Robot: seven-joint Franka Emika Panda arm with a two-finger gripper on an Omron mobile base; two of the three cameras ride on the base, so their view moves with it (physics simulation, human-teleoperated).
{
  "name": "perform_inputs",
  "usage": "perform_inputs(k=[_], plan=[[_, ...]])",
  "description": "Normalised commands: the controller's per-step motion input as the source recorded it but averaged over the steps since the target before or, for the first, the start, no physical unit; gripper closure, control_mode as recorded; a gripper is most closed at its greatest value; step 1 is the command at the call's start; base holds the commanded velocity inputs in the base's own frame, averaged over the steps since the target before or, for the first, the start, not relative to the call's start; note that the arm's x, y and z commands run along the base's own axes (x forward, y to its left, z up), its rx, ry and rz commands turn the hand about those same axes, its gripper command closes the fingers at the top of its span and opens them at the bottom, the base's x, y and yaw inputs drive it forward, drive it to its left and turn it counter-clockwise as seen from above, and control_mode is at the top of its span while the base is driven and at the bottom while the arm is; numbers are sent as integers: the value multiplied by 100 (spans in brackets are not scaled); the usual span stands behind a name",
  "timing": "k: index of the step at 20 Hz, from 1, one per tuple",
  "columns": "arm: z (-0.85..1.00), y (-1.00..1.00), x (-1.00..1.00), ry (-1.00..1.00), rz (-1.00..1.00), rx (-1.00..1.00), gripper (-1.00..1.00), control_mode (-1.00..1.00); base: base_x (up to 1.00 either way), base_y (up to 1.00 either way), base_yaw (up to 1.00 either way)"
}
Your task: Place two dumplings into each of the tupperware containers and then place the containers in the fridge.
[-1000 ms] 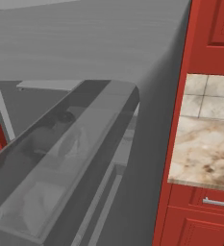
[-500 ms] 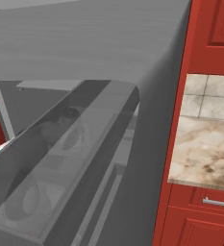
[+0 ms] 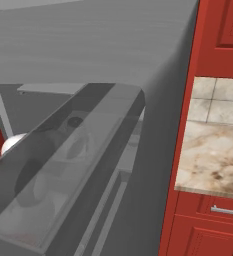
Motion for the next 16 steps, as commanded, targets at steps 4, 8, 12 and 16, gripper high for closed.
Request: perform_inputs(k=[4,8,12,16], plan=[[-3,11,29,0,0,0,100,-100,0,0,0],[0,13,51,1,0,0,100,-100,0,0,0],[0,10,63,0,0,0,100,-100,0,0,0],[0,3,38,0,0,0,100,-100,0,0,0]])
